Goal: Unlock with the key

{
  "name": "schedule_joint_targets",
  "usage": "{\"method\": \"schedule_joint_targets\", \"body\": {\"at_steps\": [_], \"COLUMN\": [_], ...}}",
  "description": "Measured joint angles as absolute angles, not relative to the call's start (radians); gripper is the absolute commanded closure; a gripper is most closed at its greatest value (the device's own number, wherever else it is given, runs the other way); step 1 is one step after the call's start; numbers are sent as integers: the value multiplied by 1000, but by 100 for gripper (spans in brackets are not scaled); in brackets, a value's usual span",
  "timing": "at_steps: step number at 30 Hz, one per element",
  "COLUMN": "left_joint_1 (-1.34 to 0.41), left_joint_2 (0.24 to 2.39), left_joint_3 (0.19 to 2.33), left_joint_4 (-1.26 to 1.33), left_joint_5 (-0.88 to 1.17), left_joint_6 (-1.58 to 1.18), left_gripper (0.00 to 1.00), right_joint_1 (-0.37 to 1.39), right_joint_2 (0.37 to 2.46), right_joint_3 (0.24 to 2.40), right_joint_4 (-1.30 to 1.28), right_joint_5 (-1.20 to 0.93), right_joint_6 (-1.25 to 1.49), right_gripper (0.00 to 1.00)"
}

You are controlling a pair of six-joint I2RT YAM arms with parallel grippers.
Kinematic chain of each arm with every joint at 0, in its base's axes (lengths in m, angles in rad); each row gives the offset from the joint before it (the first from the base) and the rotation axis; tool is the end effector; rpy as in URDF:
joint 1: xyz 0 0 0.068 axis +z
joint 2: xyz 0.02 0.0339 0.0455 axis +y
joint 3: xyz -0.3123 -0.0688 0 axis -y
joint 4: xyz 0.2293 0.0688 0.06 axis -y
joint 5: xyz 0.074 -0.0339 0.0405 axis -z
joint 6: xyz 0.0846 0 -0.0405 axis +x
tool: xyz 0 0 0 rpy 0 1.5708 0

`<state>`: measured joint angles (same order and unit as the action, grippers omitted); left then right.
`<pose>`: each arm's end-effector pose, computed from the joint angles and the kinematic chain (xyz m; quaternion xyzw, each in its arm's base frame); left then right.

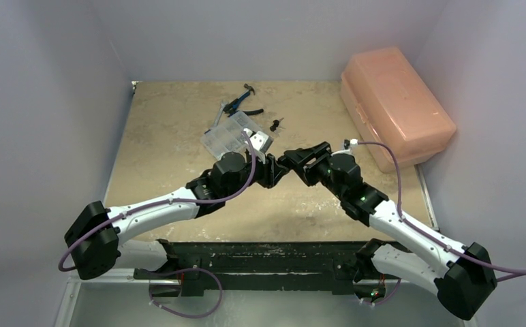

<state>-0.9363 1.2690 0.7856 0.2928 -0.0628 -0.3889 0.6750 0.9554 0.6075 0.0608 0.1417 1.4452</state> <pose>0.1902 -0.2495 0.3282 0.1891 0.7475 -0.3723 0.5165 0.1847 0.1325 0.3021 0.3394 0.7245 0.4933 0.3414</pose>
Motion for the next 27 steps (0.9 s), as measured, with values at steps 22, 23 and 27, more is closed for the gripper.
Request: {"method": "schedule_joint_targets", "body": {"at_steps": [22,23,27], "left_joint_1": [-881,-878,-877], "left_joint_2": [1102,1096,1069], "left_joint_3": [672,667,656], "left_joint_4": [336,336,345], "left_joint_5": [-38,-35,-30], "left_joint_6": [-629,-644,-695], "left_gripper": [100,100,100], "right_joint_1": [681,680,672], "right_joint_2": [815,812,815], "right_joint_3": [420,390,298], "right_joint_4": [535,575,710], "right_joint_5": [79,69,30], "right_joint_6": [1233,1231,1232], "right_gripper": [1,2,3]}}
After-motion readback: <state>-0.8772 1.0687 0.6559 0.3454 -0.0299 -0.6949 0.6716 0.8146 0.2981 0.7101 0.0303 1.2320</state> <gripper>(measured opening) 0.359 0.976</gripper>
